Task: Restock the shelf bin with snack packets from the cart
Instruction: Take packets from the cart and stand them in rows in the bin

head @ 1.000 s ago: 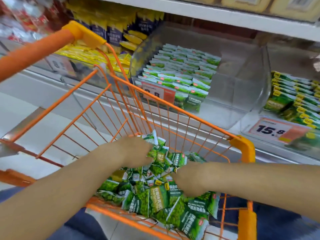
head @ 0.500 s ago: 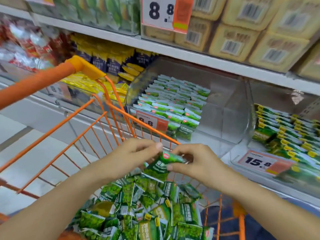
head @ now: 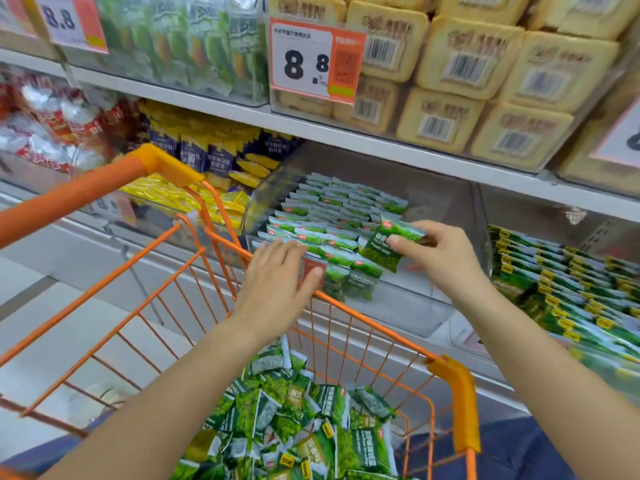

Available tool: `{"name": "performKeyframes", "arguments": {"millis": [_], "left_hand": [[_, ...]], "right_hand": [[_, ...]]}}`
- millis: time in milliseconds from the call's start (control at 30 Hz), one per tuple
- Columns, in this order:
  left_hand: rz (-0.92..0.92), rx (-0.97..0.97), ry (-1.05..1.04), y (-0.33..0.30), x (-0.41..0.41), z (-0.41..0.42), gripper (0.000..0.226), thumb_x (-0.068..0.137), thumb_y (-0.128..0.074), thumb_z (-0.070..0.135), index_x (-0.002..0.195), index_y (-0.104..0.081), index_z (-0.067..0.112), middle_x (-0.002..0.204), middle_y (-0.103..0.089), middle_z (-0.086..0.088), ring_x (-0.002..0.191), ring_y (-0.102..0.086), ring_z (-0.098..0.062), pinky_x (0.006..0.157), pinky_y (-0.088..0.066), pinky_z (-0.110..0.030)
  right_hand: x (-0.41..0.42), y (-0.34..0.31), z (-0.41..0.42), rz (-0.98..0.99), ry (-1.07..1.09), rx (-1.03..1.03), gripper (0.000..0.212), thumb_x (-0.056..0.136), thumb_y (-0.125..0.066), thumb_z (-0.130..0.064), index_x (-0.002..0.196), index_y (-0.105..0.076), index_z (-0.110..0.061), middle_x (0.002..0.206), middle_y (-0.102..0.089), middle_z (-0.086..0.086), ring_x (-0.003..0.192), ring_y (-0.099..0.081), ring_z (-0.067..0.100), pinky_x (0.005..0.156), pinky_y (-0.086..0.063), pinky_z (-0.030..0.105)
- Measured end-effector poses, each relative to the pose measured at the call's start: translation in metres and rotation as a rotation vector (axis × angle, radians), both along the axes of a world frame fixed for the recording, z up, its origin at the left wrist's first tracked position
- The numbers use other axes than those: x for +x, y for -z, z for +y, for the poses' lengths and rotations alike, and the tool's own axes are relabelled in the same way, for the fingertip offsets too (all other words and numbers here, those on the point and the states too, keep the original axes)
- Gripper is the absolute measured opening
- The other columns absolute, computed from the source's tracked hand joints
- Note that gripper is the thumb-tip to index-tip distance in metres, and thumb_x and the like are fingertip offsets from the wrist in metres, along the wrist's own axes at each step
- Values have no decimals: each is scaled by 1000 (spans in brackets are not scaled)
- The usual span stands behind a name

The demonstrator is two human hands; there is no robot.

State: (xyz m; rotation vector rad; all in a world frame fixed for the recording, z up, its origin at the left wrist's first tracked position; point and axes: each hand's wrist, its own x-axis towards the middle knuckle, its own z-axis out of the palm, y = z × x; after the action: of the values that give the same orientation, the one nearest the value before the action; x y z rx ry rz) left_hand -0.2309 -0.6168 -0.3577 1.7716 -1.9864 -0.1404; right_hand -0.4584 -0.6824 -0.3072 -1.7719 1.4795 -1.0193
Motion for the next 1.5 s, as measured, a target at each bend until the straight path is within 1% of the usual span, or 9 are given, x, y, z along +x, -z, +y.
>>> {"name": "performKeyframes", "arguments": {"millis": [167, 233, 367, 600, 800, 1000, 1267, 1400, 1500], "left_hand": [[-30, -39, -18, 11, 4, 0, 67, 94, -16, 58, 145, -39, 20, 150, -38, 3, 142, -24, -14, 116, 4, -26], [-33, -62, -22, 12, 5, 0, 72, 92, -11, 59, 145, -41, 20, 149, -39, 1, 141, -26, -16, 116, 3, -25], [-37, -53, -26, 13, 5, 0, 75, 90, -8, 59, 145, -41, 20, 149, -39, 1, 140, -27, -16, 116, -2, -28], [-46, -70, -16, 16, 8, -3, 66, 95, -17, 54, 138, -50, 15, 141, -49, -4, 134, -37, -21, 114, -17, -36], [-59, -76, -23, 17, 8, -2, 66, 95, -16, 53, 139, -49, 16, 141, -48, -3, 135, -36, -20, 114, -14, -34], [-65, -76, -21, 19, 9, -3, 68, 95, -14, 54, 141, -47, 17, 143, -46, -2, 136, -34, -19, 115, -12, -33], [-56, -69, 16, 15, 11, -3, 68, 95, -15, 55, 141, -46, 16, 144, -45, -3, 135, -35, -19, 114, -13, -32], [8, -28, 34, 3, 11, 3, 52, 101, -34, 45, 143, -43, 15, 150, -36, -5, 139, -28, -21, 115, -13, -34], [117, -115, 77, -20, 5, 18, 34, 100, -44, 34, 126, -56, 16, 129, -53, -3, 122, -45, -21, 100, -38, -39]], "right_hand": [[7, 25, -33, 286, -85, 359, 26, 82, -75, -25, 93, -69, -2, 91, -68, 9, 82, -69, 27, 77, -55, 35], [14, 31, -36, 479, -174, 360, 22, 83, -74, -26, 79, -68, -5, 88, -65, 9, 83, -67, 29, 67, -50, 29], [22, 32, -39, 629, -220, 275, 31, 78, -78, -32, 94, -75, -6, 88, -58, -11, 70, -56, 5, 67, -48, 26], [13, 42, -42, 359, -190, 480, 27, 79, -77, -17, 99, -73, 1, 116, -65, 8, 87, -68, 17, 74, -56, 24], [14, 38, -36, 261, -29, 274, 18, 78, -77, -12, 90, -75, 2, 115, -67, 11, 100, -63, 20, 83, -50, 29], [29, 36, -36, 506, -136, 249, 25, 83, -74, -21, 96, -74, -1, 122, -65, 8, 114, -59, 21, 84, -47, 27], [10, 26, -21, 261, -195, 547, 22, 87, -65, -41, 89, -72, -20, 119, -59, -6, 89, -69, 13, 81, -56, 30], [1, 21, 7, 749, -57, -174, 26, 94, -55, -39, 102, -72, -21, 104, -70, -2, 90, -65, 19, 72, -53, 35], [11, 14, 55, 596, -271, -567, 25, 92, -51, -35, 91, -71, -20, 82, -67, -4, 75, -65, 19, 58, -52, 34]]}}
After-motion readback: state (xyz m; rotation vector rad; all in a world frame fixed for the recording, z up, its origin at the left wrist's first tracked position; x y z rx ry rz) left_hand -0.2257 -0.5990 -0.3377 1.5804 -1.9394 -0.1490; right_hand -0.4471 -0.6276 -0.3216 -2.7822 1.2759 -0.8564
